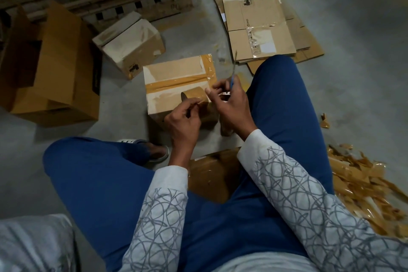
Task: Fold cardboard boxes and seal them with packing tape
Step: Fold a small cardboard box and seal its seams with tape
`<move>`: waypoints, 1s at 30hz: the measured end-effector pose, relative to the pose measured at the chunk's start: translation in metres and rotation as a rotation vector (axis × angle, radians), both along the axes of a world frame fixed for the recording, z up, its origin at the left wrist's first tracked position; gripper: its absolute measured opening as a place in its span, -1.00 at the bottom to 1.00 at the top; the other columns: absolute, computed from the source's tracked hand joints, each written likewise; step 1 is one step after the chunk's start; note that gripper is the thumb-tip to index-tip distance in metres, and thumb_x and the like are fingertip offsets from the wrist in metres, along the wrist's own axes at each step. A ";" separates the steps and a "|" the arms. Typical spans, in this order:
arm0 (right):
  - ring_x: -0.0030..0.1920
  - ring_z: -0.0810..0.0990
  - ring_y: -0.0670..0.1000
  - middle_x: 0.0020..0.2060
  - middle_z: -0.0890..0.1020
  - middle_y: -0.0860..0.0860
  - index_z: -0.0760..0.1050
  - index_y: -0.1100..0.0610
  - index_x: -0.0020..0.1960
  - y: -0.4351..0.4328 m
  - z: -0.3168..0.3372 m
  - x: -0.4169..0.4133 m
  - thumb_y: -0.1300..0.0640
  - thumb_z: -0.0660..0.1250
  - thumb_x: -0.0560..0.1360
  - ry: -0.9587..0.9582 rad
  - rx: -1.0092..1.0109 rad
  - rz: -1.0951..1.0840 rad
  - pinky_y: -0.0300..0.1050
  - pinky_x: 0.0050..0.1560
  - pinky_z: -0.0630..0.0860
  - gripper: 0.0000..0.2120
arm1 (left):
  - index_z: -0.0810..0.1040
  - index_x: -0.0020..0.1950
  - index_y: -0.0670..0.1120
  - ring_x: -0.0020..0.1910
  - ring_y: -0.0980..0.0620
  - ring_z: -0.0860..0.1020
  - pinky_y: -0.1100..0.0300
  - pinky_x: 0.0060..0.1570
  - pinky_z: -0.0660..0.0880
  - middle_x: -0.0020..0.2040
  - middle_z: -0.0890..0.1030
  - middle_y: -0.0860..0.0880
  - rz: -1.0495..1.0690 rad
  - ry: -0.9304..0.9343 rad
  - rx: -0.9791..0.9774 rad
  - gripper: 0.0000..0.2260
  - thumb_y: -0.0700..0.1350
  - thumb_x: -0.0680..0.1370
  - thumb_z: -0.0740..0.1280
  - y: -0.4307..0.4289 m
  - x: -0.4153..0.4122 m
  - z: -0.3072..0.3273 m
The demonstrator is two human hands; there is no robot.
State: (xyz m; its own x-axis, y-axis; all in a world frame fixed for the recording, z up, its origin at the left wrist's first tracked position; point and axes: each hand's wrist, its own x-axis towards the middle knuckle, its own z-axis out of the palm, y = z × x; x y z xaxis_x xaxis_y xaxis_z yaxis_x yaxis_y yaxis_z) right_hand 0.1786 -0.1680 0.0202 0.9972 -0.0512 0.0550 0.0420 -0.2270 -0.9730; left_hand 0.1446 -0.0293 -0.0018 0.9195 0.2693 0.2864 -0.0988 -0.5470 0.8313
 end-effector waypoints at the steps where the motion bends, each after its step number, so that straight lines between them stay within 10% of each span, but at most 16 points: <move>1: -0.10 0.63 -0.17 -0.08 0.62 -0.01 0.39 0.08 0.02 -0.001 -0.001 0.002 0.01 0.46 0.55 0.082 0.017 -0.044 -0.30 -0.11 0.55 -0.73 | 0.70 0.09 -0.10 0.05 0.13 0.64 0.36 0.05 0.58 0.03 0.70 0.02 -0.014 0.028 -0.080 -0.85 -0.27 0.58 0.40 0.000 0.000 0.001; 5: -0.17 0.67 0.02 -0.27 0.60 -0.01 0.30 0.06 -0.06 -0.005 -0.007 0.007 0.10 0.47 0.54 0.360 0.363 0.086 -0.05 -0.10 0.59 -0.68 | 0.69 0.07 -0.03 0.13 0.22 0.58 0.22 0.11 0.61 0.11 0.65 -0.03 -0.096 0.076 -0.175 -0.82 -0.26 0.53 0.46 -0.001 -0.001 0.004; 18: -0.36 0.45 -0.14 -0.36 0.41 -0.07 0.25 0.05 -0.09 -0.017 -0.004 0.013 0.30 0.41 0.56 0.386 0.276 0.223 -0.23 -0.29 0.43 -0.66 | 0.75 0.03 -0.11 0.10 -0.01 0.57 0.11 0.06 0.57 0.05 0.68 -0.06 -0.288 -0.143 0.144 -0.80 -0.34 0.47 0.50 0.018 -0.002 0.014; 30: -0.01 0.61 0.04 -0.19 0.62 -0.04 0.42 0.02 -0.15 -0.009 0.013 0.003 0.22 0.44 0.52 0.526 0.518 0.282 -0.06 -0.09 0.51 -0.78 | 0.71 0.15 -0.12 -0.05 0.14 0.44 0.51 -0.06 0.39 -0.07 0.58 -0.17 -0.130 -0.259 0.302 -0.66 -0.46 0.48 0.44 0.022 -0.010 0.013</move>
